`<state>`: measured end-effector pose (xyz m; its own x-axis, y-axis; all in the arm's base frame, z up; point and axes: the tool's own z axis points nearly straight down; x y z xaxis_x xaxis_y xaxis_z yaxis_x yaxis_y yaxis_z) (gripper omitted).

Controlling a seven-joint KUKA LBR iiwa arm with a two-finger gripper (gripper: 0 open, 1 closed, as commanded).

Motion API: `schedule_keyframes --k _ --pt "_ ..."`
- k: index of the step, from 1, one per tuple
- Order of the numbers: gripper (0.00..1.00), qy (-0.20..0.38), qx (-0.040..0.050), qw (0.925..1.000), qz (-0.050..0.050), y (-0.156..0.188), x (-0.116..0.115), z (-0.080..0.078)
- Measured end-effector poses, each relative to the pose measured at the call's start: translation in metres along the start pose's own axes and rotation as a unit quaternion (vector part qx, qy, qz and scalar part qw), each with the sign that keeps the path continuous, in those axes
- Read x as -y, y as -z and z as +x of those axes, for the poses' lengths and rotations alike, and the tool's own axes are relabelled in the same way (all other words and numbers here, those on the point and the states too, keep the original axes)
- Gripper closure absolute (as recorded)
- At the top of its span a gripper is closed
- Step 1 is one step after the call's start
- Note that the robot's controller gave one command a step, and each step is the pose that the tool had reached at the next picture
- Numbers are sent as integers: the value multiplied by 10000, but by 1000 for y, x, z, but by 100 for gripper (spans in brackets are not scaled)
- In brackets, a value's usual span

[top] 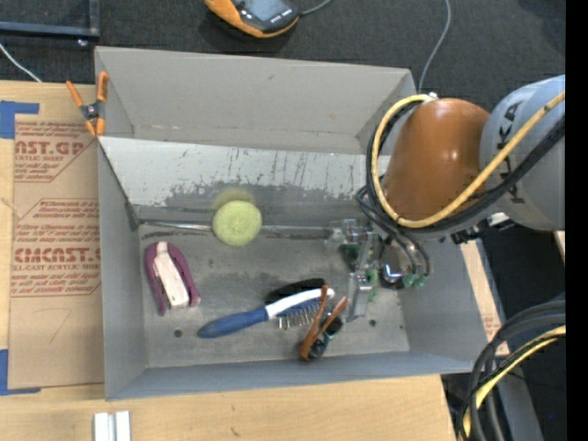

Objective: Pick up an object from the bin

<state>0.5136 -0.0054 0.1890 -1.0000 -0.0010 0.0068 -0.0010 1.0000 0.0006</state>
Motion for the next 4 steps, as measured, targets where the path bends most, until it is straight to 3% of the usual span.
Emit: schedule_keyframes --k 1,2,3,4 --pt "0 0 40 10000 0 4 0 -2" --pt "0 403 28 9992 -3 -104 -80 -6" --pt "0 812 20 9967 3 -71 -83 -6" --pt "0 1771 36 9842 2 -75 -101 -15"
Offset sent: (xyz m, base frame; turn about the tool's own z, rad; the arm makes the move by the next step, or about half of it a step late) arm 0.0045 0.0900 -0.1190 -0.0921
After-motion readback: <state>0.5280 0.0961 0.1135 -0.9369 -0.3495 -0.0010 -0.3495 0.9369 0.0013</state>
